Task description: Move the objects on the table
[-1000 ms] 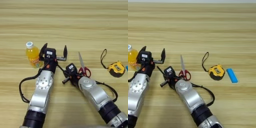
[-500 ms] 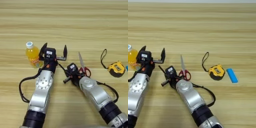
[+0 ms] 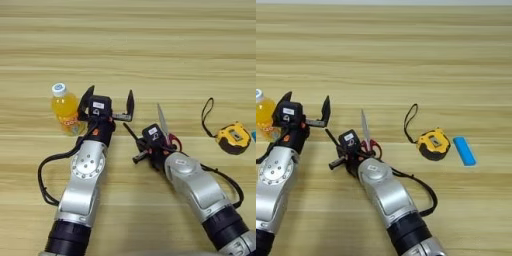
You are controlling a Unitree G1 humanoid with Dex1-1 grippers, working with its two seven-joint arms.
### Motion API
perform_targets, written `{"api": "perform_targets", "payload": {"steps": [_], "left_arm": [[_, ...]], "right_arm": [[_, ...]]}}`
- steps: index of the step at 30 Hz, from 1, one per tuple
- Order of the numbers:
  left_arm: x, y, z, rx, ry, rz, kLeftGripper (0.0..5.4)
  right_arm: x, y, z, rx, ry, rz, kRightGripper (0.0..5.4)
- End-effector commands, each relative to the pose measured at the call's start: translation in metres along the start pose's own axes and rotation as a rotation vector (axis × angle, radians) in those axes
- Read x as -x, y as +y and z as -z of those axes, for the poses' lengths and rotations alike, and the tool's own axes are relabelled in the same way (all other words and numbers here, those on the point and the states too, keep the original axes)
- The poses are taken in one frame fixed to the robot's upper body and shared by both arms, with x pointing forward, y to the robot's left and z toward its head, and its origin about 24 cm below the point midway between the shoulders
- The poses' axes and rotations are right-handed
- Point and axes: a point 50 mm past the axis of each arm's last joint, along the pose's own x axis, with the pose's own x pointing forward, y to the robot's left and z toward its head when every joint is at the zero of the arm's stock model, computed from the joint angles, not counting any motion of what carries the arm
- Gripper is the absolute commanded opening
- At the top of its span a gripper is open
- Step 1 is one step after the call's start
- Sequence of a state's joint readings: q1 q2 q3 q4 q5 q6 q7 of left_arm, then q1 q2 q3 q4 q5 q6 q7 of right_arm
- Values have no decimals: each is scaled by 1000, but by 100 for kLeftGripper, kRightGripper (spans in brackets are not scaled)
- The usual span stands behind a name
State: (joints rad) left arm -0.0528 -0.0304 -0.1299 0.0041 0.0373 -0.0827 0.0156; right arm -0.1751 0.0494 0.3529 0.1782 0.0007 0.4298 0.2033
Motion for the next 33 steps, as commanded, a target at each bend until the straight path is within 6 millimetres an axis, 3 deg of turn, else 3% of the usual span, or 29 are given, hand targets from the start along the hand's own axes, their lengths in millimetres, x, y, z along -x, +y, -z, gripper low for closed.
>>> {"api": "perform_targets", "payload": {"steps": [1,13,26,33], "left_arm": [[-1,-2,2,23,19,6,540],[-1,-3,4,72,38,16,540],[-1,-5,10,423,146,61,540],[-1,-6,11,514,176,78,540]], "right_arm": [[5,-6,-8,-1,-24,26,30],[22,-8,-29,-4,-107,24,30],[38,-5,-42,9,-166,10,30],[41,-3,-45,17,-179,5,30]]}}
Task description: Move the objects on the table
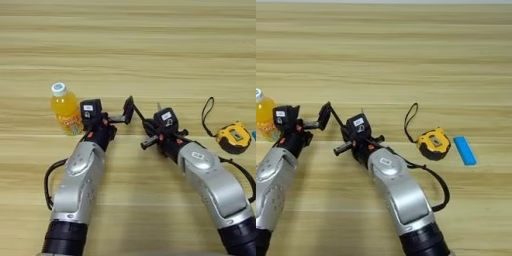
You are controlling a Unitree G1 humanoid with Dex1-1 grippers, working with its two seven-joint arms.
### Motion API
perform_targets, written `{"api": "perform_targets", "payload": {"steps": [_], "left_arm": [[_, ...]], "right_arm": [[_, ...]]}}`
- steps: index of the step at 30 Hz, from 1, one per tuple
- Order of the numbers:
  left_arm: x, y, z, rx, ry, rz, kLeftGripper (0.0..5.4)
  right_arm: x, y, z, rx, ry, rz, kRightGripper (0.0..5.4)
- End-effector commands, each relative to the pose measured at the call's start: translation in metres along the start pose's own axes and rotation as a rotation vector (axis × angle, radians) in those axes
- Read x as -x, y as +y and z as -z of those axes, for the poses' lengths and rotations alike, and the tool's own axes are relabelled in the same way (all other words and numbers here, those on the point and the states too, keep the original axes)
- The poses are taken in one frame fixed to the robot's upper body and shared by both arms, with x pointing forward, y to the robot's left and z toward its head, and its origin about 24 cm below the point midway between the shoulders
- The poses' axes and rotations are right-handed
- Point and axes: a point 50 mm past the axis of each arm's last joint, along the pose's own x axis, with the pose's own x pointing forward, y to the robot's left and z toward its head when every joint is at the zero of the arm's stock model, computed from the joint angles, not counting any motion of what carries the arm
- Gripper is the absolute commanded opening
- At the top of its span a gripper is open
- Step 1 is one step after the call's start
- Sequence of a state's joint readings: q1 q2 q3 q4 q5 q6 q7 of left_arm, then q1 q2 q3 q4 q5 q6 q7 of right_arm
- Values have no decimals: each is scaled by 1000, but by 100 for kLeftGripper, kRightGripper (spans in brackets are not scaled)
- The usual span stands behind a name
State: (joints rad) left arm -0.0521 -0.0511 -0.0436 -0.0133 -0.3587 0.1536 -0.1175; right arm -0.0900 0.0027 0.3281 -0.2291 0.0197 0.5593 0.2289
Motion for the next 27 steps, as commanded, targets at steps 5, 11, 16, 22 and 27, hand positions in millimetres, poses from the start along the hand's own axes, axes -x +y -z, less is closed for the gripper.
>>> {"api": "perform_targets", "payload": {"steps": [5,11,16,22,27], "left_arm": [[-4,-14,2,169,22,46,540],[-3,-19,1,263,40,87,540],[-1,-23,1,337,57,132,540],[-1,-26,1,414,79,170,540],[0,-29,1,477,100,188,540]], "right_arm": [[3,5,-3,4,-6,-23,30],[4,9,-3,10,-8,-39,30],[4,11,-2,14,-8,-49,30],[7,16,-3,19,-13,-69,30],[9,19,-8,22,-30,-80,30]]}}
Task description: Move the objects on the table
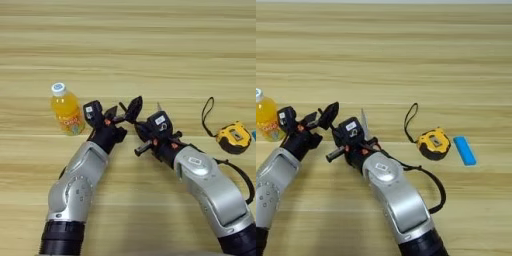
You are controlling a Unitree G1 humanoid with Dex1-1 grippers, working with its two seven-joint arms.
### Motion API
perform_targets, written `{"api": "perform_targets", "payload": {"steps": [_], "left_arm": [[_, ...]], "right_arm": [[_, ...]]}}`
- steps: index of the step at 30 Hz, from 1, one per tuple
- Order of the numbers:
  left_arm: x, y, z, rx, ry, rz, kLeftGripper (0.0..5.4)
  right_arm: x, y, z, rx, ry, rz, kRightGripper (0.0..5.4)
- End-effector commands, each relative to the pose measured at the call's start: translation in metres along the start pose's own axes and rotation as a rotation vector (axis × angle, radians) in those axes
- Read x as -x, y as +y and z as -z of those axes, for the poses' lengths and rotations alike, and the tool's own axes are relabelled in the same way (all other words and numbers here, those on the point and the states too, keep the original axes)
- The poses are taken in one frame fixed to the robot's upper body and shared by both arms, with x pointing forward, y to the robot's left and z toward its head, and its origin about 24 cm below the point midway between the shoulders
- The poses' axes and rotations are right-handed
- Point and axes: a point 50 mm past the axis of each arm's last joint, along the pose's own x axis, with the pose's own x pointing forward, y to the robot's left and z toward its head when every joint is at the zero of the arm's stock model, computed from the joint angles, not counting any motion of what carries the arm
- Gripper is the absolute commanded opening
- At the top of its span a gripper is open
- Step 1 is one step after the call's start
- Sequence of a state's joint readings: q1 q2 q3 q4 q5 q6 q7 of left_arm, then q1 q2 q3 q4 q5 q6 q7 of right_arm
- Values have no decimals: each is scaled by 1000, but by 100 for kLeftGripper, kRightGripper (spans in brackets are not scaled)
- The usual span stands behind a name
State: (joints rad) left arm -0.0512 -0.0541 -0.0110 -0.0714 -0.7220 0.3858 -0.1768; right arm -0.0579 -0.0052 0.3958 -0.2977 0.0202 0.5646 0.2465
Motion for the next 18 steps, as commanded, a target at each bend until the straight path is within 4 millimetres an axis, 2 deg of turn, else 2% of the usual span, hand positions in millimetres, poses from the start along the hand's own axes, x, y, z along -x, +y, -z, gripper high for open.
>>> {"api": "perform_targets", "payload": {"steps": [1,18], "left_arm": [[-5,-14,5,106,-9,40,540],[-7,-8,6,129,13,8,540]], "right_arm": [[3,2,-5,2,-8,-5,30],[9,6,-18,7,-48,-21,30]]}}
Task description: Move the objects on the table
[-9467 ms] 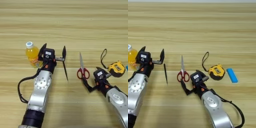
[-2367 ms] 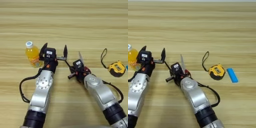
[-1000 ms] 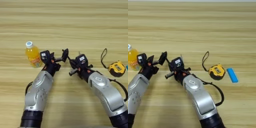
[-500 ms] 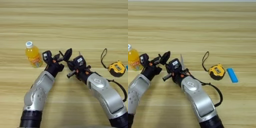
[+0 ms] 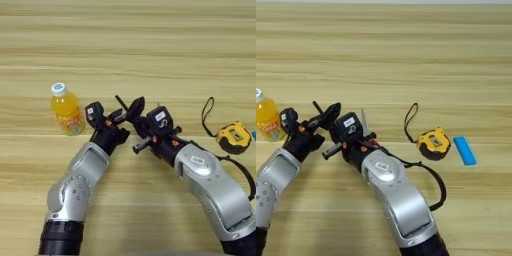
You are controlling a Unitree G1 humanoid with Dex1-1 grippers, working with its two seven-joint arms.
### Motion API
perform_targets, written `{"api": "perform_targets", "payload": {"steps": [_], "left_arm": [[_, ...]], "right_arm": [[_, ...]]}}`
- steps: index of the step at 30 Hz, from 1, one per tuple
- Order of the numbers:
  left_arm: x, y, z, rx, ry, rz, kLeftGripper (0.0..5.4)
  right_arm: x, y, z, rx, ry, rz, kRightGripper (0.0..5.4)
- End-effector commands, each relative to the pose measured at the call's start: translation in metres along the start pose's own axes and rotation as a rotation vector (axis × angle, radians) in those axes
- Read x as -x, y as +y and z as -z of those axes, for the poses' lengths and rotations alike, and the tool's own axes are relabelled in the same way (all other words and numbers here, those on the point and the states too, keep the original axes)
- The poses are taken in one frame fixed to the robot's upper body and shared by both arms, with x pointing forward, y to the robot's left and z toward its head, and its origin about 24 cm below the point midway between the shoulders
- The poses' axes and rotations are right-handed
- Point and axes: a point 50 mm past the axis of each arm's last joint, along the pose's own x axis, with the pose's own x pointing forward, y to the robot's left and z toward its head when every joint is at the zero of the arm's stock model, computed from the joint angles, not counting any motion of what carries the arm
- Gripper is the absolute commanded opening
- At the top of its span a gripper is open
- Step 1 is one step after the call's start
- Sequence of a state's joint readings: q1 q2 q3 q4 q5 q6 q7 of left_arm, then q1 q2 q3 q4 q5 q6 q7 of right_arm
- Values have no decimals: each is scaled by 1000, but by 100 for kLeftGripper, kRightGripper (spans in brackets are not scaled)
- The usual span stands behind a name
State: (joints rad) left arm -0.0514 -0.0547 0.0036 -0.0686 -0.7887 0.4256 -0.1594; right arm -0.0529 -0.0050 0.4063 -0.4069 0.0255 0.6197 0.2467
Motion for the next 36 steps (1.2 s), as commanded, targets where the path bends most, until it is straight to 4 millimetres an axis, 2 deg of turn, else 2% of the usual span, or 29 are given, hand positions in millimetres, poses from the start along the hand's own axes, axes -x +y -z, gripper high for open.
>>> {"api": "perform_targets", "payload": {"steps": [1,16,36], "left_arm": [[-8,-9,5,62,-7,11,540],[-8,-8,4,79,-19,13,402],[-5,-14,0,204,-27,76,204]], "right_arm": [[1,1,-2,-3,0,-7,30],[2,1,-5,-2,-8,-7,30],[2,2,-4,-3,1,-7,30]]}}
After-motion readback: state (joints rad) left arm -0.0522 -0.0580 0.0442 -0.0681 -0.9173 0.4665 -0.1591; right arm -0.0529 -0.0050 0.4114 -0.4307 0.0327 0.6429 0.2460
